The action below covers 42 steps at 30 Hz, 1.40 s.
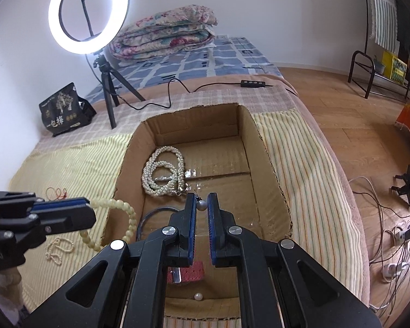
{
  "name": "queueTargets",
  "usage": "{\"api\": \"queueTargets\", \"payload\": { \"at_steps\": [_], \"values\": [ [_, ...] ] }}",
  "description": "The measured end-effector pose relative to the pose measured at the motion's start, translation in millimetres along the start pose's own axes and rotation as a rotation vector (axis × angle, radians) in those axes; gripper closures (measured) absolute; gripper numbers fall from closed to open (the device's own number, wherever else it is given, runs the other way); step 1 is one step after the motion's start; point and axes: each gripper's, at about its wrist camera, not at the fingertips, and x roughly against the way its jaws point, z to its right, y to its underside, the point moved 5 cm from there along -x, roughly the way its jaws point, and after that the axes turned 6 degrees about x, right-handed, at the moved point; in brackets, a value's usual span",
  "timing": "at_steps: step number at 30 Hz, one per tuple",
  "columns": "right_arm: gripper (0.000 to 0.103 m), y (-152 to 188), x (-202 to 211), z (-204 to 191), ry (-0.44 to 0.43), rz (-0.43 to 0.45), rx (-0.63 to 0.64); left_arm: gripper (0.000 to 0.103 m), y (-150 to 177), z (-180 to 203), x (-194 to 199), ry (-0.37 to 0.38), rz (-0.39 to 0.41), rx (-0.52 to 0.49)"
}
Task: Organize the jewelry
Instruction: 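Carry the earring into the box and open the right tool while the left tool drops the bracelet there, then move both tools from the box over the jade pendant and pearl necklace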
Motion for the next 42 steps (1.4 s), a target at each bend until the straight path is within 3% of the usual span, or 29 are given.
{"api": "queueTargets", "payload": {
  "at_steps": [19, 23, 27, 29, 35, 37, 39, 42],
  "values": [
    [0.095, -6, -9, 5, 0.017, -0.005, -0.015, 0.098, 8, 8, -7, -0.031, -0.010, -0.055],
    [0.074, -6, -6, 5, 0.033, 0.001, -0.017, 0.098, 10, 9, -4, -0.040, -0.007, -0.071],
    [0.071, -9, -3, 4, 0.048, 0.006, -0.011, 0.097, 10, 9, -1, -0.052, -0.005, -0.076],
    [0.060, -9, -1, 4, 0.062, 0.009, -0.005, 0.097, 11, 9, 1, -0.055, -0.003, -0.078],
    [0.055, -13, 8, 3, 0.084, 0.022, 0.001, 0.097, 11, 9, 8, -0.064, 0.004, -0.085],
    [0.044, -14, 11, 1, 0.100, 0.026, 0.003, 0.091, 12, 8, 11, -0.068, 0.006, -0.086],
    [0.038, -16, 15, 0, 0.119, 0.037, 0.008, 0.069, 13, 8, 15, -0.069, 0.016, -0.088],
    [0.037, -18, 21, -1, 0.134, 0.044, 0.013, 0.068, 14, 8, 21, -0.079, 0.026, -0.096]
  ]
}}
